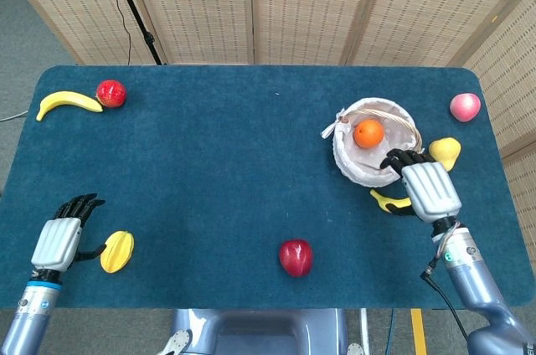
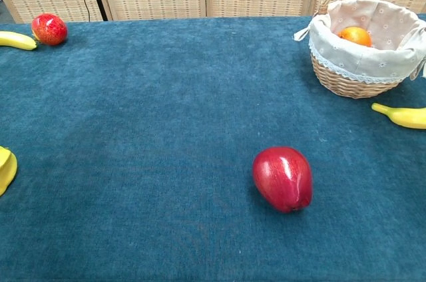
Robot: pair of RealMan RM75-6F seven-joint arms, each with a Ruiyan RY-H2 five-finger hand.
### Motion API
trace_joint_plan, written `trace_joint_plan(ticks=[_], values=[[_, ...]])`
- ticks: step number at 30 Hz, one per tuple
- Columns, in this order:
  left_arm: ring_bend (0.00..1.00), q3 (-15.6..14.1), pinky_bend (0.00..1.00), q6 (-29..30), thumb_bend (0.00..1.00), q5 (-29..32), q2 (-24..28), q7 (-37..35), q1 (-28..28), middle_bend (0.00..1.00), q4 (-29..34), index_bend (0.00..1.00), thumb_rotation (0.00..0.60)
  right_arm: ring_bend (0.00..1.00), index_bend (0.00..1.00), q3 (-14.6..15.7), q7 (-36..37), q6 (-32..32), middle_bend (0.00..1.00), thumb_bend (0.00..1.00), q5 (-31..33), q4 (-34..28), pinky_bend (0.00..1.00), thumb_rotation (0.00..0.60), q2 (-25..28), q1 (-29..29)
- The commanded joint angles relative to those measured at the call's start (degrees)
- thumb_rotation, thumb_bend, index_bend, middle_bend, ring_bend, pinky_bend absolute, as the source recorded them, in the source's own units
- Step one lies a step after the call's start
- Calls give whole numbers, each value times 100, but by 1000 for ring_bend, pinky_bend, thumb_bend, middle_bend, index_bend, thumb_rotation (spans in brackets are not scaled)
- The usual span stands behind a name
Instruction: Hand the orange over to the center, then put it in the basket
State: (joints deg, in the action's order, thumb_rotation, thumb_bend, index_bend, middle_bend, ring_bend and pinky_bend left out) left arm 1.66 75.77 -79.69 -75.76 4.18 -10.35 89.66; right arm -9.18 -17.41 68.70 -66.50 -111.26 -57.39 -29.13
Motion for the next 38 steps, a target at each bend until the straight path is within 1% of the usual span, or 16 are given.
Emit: trace_joint_plan(ticks=[1,3,10,16,19,24,27,31,38], values=[[102,-21,150,95,157,-84,2,71,30,146,46,224,600,238,327,243,267,448,234,0,-243,213,274,600,-92,439],[102,-43,150,152,156,-149,14,96,48,146,94,224,600,230,326,337,478,588,227,0,-304,420,266,600,-169,637],[102,-85,150,271,154,-259,43,150,100,146,194,225,600,185,318,446,908,875,196,0,-308,1068,224,600,-488,1053],[102,-129,150,339,155,-264,87,146,177,146,196,228,600,170,326,443,1216,946,188,0,-240,1658,209,600,-802,1264],[101,-118,150,408,153,-262,122,172,217,146,228,229,600,170,334,420,1348,968,188,0,-227,2075,207,600,-1046,1348],[101,-119,150,461,155,-302,129,162,245,146,275,229,600,170,356,345,1508,1031,188,0,-192,2555,201,600,-1419,1465],[101,-155,150,411,154,-296,131,149,255,146,233,229,600,170,359,291,1576,1110,188,0,-214,2771,200,600,-1614,1529],[101,-117,150,450,153,-302,143,136,260,146,268,230,600,170,360,244,1586,1172,191,0,-278,2933,200,600,-1775,1578],[101,-137,150,437,153,-322,132,203,270,146,288,230,600,170,364,195,1519,1194,192,0,-357,3001,198,600,-1841,1646]])
